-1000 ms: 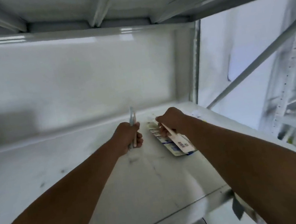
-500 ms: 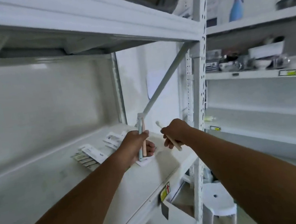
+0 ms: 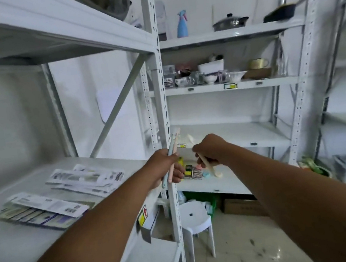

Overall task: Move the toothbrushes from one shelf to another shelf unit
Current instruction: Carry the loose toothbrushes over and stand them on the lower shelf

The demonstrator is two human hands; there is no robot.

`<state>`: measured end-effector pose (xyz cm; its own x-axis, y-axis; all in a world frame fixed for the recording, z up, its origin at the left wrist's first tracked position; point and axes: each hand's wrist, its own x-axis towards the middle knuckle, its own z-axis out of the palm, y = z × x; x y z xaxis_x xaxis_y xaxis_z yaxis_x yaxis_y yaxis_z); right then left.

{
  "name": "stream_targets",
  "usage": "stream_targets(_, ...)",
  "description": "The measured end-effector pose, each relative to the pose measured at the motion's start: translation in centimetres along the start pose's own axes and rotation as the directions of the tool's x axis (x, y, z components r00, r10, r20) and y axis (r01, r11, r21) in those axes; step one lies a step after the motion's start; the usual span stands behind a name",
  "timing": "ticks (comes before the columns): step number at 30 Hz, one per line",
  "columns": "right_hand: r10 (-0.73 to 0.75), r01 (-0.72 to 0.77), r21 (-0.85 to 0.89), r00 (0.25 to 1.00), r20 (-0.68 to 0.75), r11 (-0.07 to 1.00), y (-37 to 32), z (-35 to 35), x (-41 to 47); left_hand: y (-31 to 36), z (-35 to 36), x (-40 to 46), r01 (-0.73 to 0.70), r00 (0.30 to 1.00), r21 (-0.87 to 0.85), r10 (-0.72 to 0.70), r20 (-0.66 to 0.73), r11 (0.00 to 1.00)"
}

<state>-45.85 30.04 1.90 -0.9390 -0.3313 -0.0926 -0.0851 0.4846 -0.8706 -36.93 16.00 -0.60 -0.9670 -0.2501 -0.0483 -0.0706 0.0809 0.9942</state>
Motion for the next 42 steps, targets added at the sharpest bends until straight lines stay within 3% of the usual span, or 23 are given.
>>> stream_targets(5,0.096,-0.092,0.053,0.992,-0.081,0.994,3.4,-3.0,-0.6,-0.9,4.3,2.6,0.133,0.991,-0.057,-0.131,0.041,0.989)
stream_targets(17,0.206,-0.169,0.179,0.956,-0.211,0.969,11.1,-8.1,4.2,-4.1,10.9,11.9,0.242,0.970,-0.136,-0.240,0.031,0.961)
stream_targets(23,0.311,-0.266,0.240,0.934,-0.174,0.934,14.8,-10.0,11.3,-5.6,13.4,18.4,0.256,0.967,-0.157,-0.254,0.032,0.954)
stream_targets(36,0.287,-0.242,0.295,0.951,-0.118,0.924,17.7,-17.5,25.5,-5.4,17.7,33.6,0.255,0.966,-0.144,-0.257,0.009,0.956)
stream_targets(42,0.302,-0.244,0.336,0.944,-0.132,0.910,18.9,-19.7,31.6,-5.4,20.1,40.1,0.247,0.968,-0.123,-0.242,0.062,0.961)
